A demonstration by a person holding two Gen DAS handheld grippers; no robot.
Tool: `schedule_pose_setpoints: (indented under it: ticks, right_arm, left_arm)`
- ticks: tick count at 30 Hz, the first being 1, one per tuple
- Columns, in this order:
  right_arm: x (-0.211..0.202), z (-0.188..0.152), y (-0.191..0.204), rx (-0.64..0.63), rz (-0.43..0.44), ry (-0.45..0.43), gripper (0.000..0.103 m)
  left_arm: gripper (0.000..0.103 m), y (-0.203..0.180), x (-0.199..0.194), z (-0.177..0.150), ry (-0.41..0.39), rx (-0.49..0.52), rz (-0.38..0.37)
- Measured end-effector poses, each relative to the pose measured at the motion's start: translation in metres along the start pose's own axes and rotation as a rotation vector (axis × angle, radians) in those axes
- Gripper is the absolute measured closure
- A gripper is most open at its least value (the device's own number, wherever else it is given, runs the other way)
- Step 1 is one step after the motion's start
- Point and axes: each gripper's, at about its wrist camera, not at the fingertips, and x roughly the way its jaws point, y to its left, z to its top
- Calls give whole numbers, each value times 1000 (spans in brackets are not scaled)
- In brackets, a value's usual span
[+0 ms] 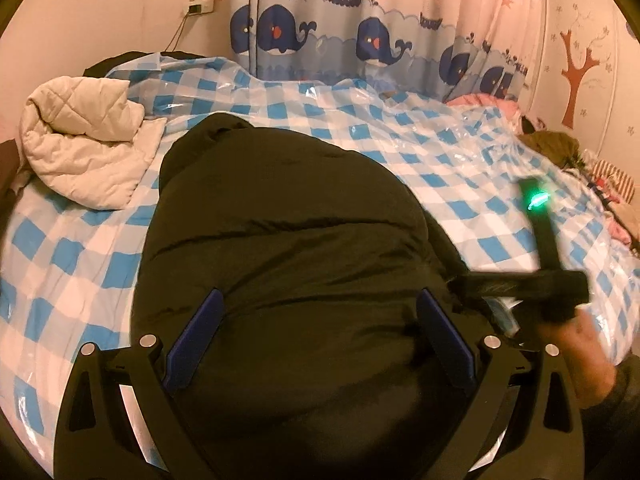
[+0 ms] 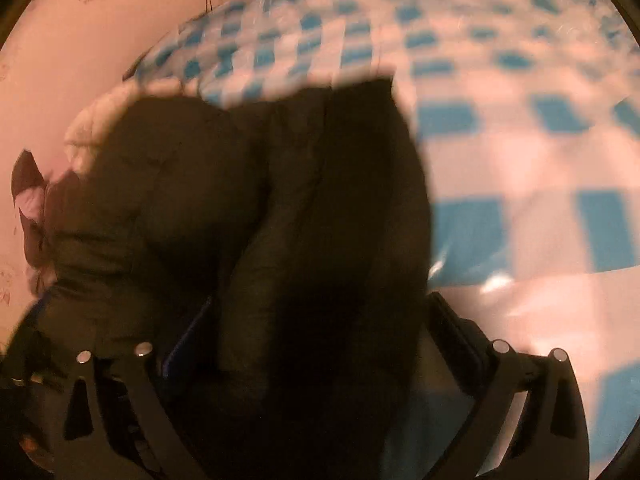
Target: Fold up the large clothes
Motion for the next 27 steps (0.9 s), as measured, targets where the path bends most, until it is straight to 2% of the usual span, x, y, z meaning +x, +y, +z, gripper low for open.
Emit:
schedule_pose_setpoints:
  ticks: [2,4,7,9,11,13,15,17,19,20,21,23,25,27]
  right_arm:
    - [-42,-10,14,-42,13,-74,6]
    - [-71,-28,17,-36,50,-92,6]
    - [-77,-58,3,73,167,8,6]
    - [-68,-77,1,54,122,58,6]
    - [-36,-96,5,-11,83,191,6]
    - [-44,-98,8,-18,78,178,6]
    - [-75,-93,3,46,171,78,6]
    - [-92,-90,-11,89,145,26,6]
    - [-82,-91,-32,190,181,73,6]
    - [-70,-97,-47,275,208,122,6]
    - [-67,-102,-51,292,229,124,6]
    - [-68,-102,-54,317,262,120,6]
    - [-66,-101,-47,320,310,149,6]
    - [-60,-95,-31,225,231,182,6]
  left_arm:
    - [10,14,-15,0,-40,-22,5]
    - [10,30,-29,0,-70,-69,-11]
    - [10,65,-38,-4,-53,-222,-80]
    - [10,81,-38,-9,-27,-318,-116]
    - [10,82,-30,-14,24,-319,-125]
    - [10,74,-26,-16,49,-277,-106]
    - [10,72,-36,-16,15,-267,-112]
    - [10,74,-41,-17,1,-282,-106]
    - [10,77,-39,-18,24,-308,-114]
    - [10,78,-38,-19,38,-312,-101]
    - [10,79,-38,-19,47,-310,-71]
    - [10,89,-36,-22,67,-348,-57]
    - [10,101,-25,-27,127,-416,-89]
    - [10,112,-10,-34,182,-482,-116]
